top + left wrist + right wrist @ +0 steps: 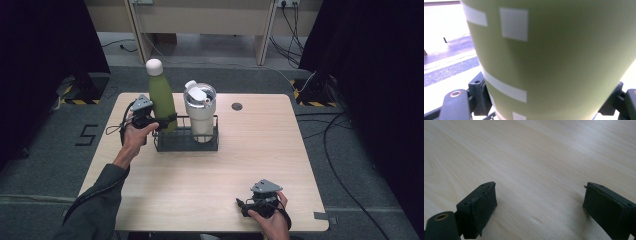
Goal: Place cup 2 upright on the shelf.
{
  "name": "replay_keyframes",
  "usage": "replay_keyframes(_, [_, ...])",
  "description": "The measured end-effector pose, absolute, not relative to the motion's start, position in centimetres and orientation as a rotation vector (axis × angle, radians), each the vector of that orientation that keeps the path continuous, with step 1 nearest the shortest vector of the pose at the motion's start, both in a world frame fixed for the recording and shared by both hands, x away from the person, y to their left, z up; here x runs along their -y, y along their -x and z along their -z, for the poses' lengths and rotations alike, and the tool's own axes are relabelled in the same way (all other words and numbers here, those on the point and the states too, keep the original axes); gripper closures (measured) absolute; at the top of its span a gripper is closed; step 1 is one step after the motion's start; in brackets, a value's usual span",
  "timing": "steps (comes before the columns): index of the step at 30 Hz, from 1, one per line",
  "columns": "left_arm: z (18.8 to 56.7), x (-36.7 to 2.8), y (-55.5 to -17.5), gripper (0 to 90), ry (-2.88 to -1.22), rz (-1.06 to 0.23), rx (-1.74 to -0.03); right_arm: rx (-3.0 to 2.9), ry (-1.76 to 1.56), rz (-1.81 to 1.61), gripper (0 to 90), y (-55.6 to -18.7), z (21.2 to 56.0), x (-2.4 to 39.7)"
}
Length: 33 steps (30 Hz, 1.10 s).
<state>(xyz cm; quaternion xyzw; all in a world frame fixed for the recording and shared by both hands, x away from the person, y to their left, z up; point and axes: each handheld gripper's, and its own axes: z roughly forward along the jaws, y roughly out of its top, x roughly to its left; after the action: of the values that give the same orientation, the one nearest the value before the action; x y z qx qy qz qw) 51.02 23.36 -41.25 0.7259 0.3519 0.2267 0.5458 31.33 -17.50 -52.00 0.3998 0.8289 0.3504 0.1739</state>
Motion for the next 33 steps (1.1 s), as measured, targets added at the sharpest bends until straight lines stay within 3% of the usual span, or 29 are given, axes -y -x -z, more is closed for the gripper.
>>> replay_keyframes(33, [45.4, -22.8, -51.3, 20.3, -1.75, -0.517, -0.868, -2.353, -1.131, -0.993, 11.7, -31.3, 52.0, 17.5])
